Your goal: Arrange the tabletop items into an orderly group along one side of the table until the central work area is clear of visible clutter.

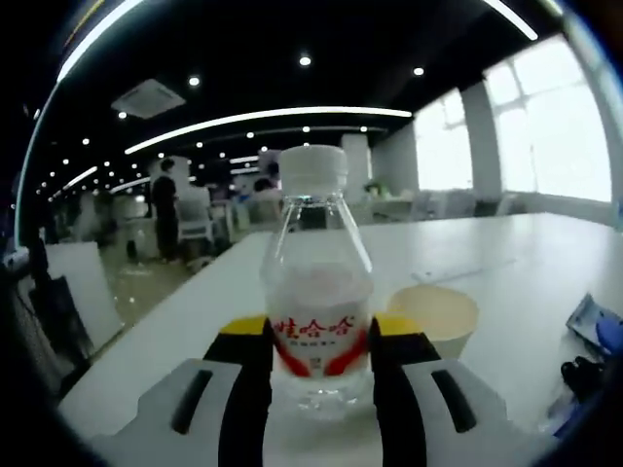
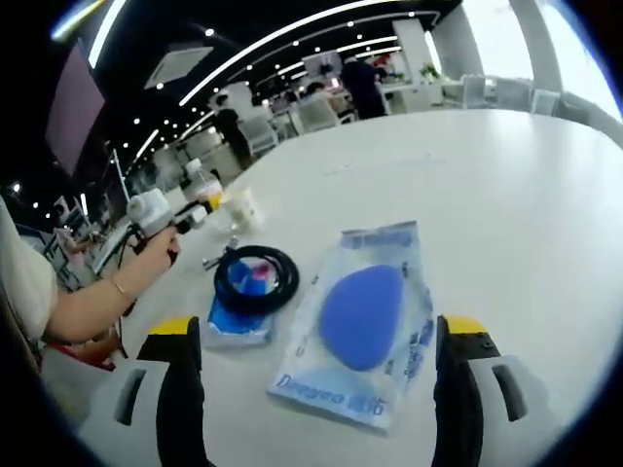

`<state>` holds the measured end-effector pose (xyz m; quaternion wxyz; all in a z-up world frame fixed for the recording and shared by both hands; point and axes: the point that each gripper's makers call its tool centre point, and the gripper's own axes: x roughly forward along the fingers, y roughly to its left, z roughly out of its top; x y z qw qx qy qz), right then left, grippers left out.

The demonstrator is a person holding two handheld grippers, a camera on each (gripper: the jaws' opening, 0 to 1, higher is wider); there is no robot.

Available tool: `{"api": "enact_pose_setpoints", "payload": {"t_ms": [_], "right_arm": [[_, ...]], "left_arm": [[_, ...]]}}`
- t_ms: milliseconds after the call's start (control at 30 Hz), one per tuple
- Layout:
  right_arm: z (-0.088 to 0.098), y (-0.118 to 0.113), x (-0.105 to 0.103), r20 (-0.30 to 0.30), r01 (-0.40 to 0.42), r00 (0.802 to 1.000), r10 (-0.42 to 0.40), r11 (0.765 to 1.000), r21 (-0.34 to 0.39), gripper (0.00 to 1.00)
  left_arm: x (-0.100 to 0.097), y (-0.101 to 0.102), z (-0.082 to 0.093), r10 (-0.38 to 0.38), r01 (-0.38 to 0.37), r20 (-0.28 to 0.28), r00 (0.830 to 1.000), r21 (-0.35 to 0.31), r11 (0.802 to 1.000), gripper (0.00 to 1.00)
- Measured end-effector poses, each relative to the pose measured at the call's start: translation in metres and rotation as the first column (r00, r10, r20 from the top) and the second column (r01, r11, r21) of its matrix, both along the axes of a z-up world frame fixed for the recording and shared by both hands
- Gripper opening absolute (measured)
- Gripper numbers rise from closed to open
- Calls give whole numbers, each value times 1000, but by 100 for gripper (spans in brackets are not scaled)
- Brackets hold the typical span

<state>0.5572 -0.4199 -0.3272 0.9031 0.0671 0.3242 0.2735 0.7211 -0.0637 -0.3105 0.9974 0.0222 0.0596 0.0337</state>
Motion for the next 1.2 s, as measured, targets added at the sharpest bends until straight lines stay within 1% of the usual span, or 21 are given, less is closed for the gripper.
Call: {"api": "enact_pose_setpoints", "payload": {"t_ms": [167, 233, 267, 333, 400, 500, 600, 733, 833, 967, 1033, 1067, 1200], "right_arm": [[-1, 0, -1, -6, -2, 1000, 2, 1000, -1, 99], [-1, 1, -1, -9, -4, 1000, 4, 1000, 3, 99], [-1, 2, -2, -9, -5, 1000, 5, 1000, 5, 99], [-1, 3, -2, -9, -7, 1000, 7, 1000, 7, 99], [1, 4, -2, -6, -7, 1000, 7, 1000, 13, 99], [5, 5, -1, 4, -6, 1000, 6, 1000, 23, 99], [9, 5, 0, 18, -5, 1000, 4, 1000, 31, 99], [13, 4, -1, 25, -2, 1000, 1, 999, 37, 99], [16, 2, -1, 29, 2, 1000, -3, 999, 44, 99], [21, 0, 0, 34, 13, 999, -15, 998, 60, 99], [24, -2, 0, 39, 19, 999, -21, 998, 63, 99], [25, -2, 0, 43, 18, 999, -21, 998, 66, 99], [28, -3, -3, 48, 20, 999, -24, 998, 67, 99]], "left_arm": [[1, 1, 1, -27, 27, 1, 1000, 13, 1000, 36], [0, -1, 8, -39, 40, 34, 999, -8, 999, 38], [0, -3, 15, -48, 48, 64, 997, -5, 999, 40], [0, -5, 18, -59, 59, 72, 996, -3, 998, 48], [0, -9, 22, -71, 72, 82, 994, -3, 997, 54], [-3, -8, 21, -68, 68, 66, 996, -2, 998, 59], [-6, -6, 21, -58, 60, 61, 996, -37, 997, 66], [-13, -2, 22, -58, 60, 45, 997, -35, 998, 71], [-20, -1, 25, -60, 61, 35, 998, -41, 997, 78], [-29, 0, 31, -62, 63, 38, 997, -49, 997, 88], [-38, 0, 34, -58, 58, 18, 998, -40, 997, 89], [-42, 0, 36, -56, 57, 18, 998, -35, 998, 89], [-54, -4, 47, -68, 69, 23, 997, -45, 997, 97]]}}
